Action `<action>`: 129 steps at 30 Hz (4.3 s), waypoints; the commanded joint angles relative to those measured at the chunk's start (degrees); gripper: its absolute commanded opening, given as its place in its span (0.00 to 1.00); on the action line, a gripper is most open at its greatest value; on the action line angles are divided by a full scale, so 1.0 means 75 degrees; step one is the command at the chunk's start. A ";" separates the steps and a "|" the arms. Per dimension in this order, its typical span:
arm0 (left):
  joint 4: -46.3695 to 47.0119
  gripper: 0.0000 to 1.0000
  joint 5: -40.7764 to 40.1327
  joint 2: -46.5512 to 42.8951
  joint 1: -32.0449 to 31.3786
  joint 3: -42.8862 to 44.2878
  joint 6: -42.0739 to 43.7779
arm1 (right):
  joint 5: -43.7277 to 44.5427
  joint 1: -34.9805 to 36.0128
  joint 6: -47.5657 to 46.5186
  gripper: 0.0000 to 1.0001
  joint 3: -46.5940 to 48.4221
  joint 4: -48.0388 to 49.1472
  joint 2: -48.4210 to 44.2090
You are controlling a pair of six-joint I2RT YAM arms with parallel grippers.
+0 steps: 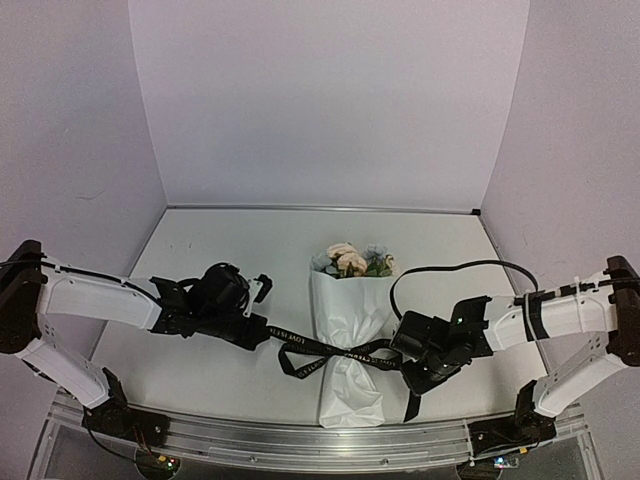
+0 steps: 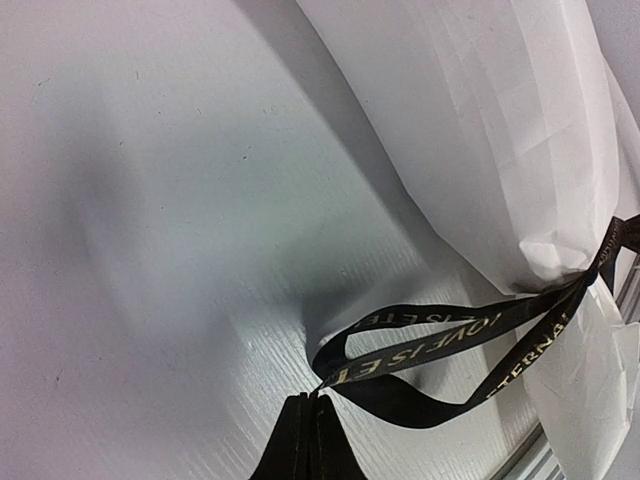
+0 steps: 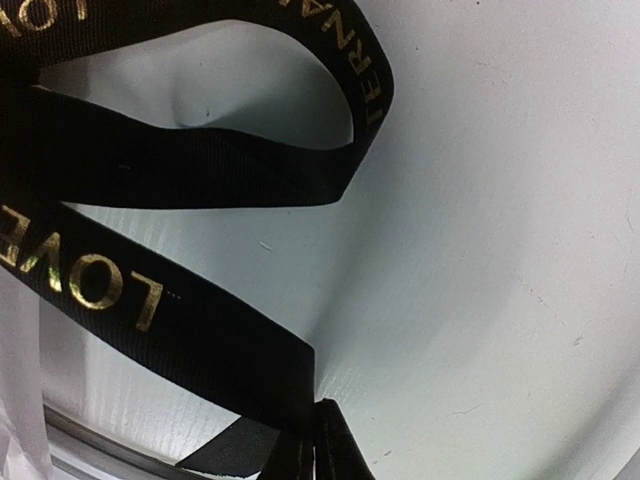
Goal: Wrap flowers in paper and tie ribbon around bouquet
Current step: Adjust the ribbon on the folded bouquet.
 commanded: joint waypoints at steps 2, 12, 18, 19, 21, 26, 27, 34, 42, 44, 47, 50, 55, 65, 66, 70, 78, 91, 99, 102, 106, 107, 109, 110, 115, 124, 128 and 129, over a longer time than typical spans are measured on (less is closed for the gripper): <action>0.0315 0.07 0.0024 -0.0184 0.0063 -0.0094 -0.0173 | 0.0091 0.0006 0.0226 0.19 0.0133 -0.0239 -0.0085; 0.0311 0.69 -0.1516 -0.1545 0.0084 -0.1153 -0.2002 | 0.0892 0.0002 0.0724 0.77 0.0324 -0.1291 -0.1062; -0.0033 0.73 -0.1721 -0.2130 0.0087 -0.1321 -0.2426 | 0.1936 -0.0006 0.0689 0.93 0.0257 -0.1764 -0.1709; -0.0073 0.73 -0.1716 -0.2218 0.0086 -0.1350 -0.2450 | 0.2077 -0.0006 0.0683 0.95 0.0242 -0.1778 -0.1787; -0.0135 0.73 -0.1690 -0.2391 0.0085 -0.1426 -0.2510 | 0.2269 -0.0006 0.0559 0.96 0.0231 -0.1788 -0.1915; -0.0062 0.72 -0.1403 -0.2466 0.0069 -0.1592 -0.2792 | 0.2535 -0.0021 0.0149 0.98 0.0290 -0.1813 -0.1949; 0.0100 0.72 -0.1318 -0.2439 0.0066 -0.1693 -0.2894 | 0.2528 -0.0067 0.0131 0.98 0.0338 -0.1832 -0.1926; 0.0172 0.69 -0.1406 -0.1848 -0.0412 -0.1346 -0.3199 | 0.1613 -0.0999 0.0507 0.89 0.0429 -0.1725 -0.1710; 0.0504 0.67 -0.1551 -0.0465 -0.1100 -0.0564 -0.3216 | 0.0866 -0.1242 0.0403 0.88 0.1086 -0.1382 -0.0730; 0.0518 0.66 -0.1552 -0.0092 -0.1185 -0.0364 -0.3216 | 0.0748 -0.1253 0.0414 0.88 0.1243 -0.1312 -0.0483; 0.0568 0.65 -0.1565 0.0236 -0.1201 -0.0197 -0.3157 | 0.0644 -0.1281 0.0440 0.87 0.1412 -0.1177 -0.0134; 0.0617 0.63 -0.1503 0.0596 -0.1216 0.0004 -0.2990 | 0.0505 -0.1329 0.0472 0.85 0.1532 -0.1016 0.0189; 0.0605 0.61 -0.1495 0.1060 -0.1238 0.0269 -0.2783 | 0.0343 -0.1418 0.0500 0.83 0.1778 -0.0748 0.0741; 0.0676 0.58 -0.1418 0.1600 -0.1238 0.0570 -0.2580 | 0.0112 -0.1566 0.0694 0.80 0.2129 -0.0374 0.1661; 0.0663 0.57 -0.1422 0.1638 -0.1238 0.0593 -0.2564 | 0.0092 -0.1576 0.0695 0.80 0.2132 -0.0333 0.1716; 0.0648 0.54 -0.1409 0.1767 -0.1237 0.0690 -0.2494 | 0.0002 -0.1627 0.0753 0.78 0.2124 -0.0202 0.1892; 0.0629 0.41 -0.1393 0.1953 -0.1238 0.0806 -0.2425 | -0.0283 -0.1643 0.1072 0.70 0.1982 0.0084 0.2180; 0.0664 0.21 -0.1390 0.2068 -0.1238 0.0890 -0.2407 | -0.0404 -0.1646 0.1473 0.58 0.1781 0.0357 0.2394; 0.0664 0.00 -0.1453 0.2010 -0.1238 0.0865 -0.2382 | -0.0547 -0.1639 0.1520 0.27 0.1757 0.0409 0.2356; 0.0616 0.00 -0.1580 0.1933 -0.1240 0.0835 -0.2424 | -0.0565 -0.1648 0.1519 0.15 0.1757 0.0409 0.2320; 0.0461 0.00 -0.1878 0.1775 -0.1238 0.0762 -0.2509 | -0.0547 -0.1648 0.1451 0.03 0.1790 0.0312 0.2263; 0.0420 0.00 -0.1968 0.1732 -0.1238 0.0742 -0.2536 | -0.0527 -0.1650 0.1415 0.01 0.1830 0.0213 0.2240; 0.0343 0.00 -0.2143 0.1655 -0.1237 0.0692 -0.2604 | -0.0464 -0.1651 0.1288 0.00 0.1932 -0.0091 0.2166; 0.0327 0.00 -0.2227 0.1609 -0.1232 0.0659 -0.2651 | -0.0427 -0.1655 0.1235 0.00 0.1959 -0.0217 0.2131; 0.0228 0.00 -0.2574 0.1385 -0.1223 0.0503 -0.2811 | -0.0286 -0.1706 0.1003 0.00 0.1955 -0.0563 0.1925; 0.0169 0.00 -0.2737 0.1090 -0.1165 0.0221 -0.3008 | -0.0383 -0.1799 0.0813 0.00 0.1957 -0.0755 0.1854; 0.0148 0.00 -0.2711 0.0982 -0.1058 0.0048 -0.3125 | -0.0363 -0.1825 0.0790 0.00 0.1938 -0.0802 0.1836; 0.0138 0.00 -0.2699 0.0955 -0.1030 0.0015 -0.3138 | -0.0351 -0.1836 0.0783 0.00 0.1936 -0.0822 0.1832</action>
